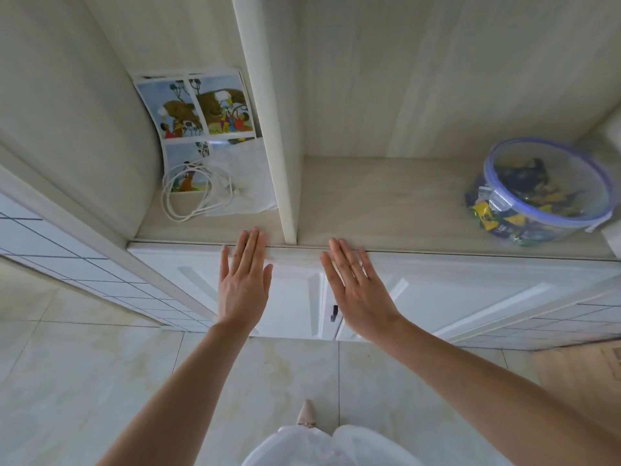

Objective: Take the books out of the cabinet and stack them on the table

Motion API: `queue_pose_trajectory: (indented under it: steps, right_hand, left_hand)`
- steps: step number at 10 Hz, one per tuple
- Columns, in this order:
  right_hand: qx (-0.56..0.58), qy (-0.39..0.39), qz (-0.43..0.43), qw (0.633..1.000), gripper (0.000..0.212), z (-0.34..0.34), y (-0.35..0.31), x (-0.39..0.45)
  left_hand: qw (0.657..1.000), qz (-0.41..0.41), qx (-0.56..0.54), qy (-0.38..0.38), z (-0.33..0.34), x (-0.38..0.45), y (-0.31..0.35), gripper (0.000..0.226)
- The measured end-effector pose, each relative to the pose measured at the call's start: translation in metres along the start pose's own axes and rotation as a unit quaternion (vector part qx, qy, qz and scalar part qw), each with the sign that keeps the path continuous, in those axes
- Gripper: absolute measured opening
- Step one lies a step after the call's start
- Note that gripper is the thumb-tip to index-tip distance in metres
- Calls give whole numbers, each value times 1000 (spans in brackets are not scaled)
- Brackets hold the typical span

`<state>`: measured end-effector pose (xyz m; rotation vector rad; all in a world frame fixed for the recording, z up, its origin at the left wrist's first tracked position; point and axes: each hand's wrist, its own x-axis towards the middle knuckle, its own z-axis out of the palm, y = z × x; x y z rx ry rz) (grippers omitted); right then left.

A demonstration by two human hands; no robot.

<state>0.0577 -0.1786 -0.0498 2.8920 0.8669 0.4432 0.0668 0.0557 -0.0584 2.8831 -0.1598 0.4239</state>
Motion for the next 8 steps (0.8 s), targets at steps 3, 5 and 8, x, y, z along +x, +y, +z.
queue_pose_trajectory:
  steps: [3, 5, 8]
  right_hand:
    - [27, -44, -3, 999, 85, -8, 1, 2]
    - [68, -69, -14, 995, 90, -16, 7, 4]
    - [95, -74, 51, 991, 75, -35, 2, -32]
  left_hand:
    - [998, -20, 27, -61, -8, 2, 4, 86]
    - [995, -22, -22, -98, -23, 4, -4, 87]
    - [982, -106, -121, -103, -41, -30, 46, 76]
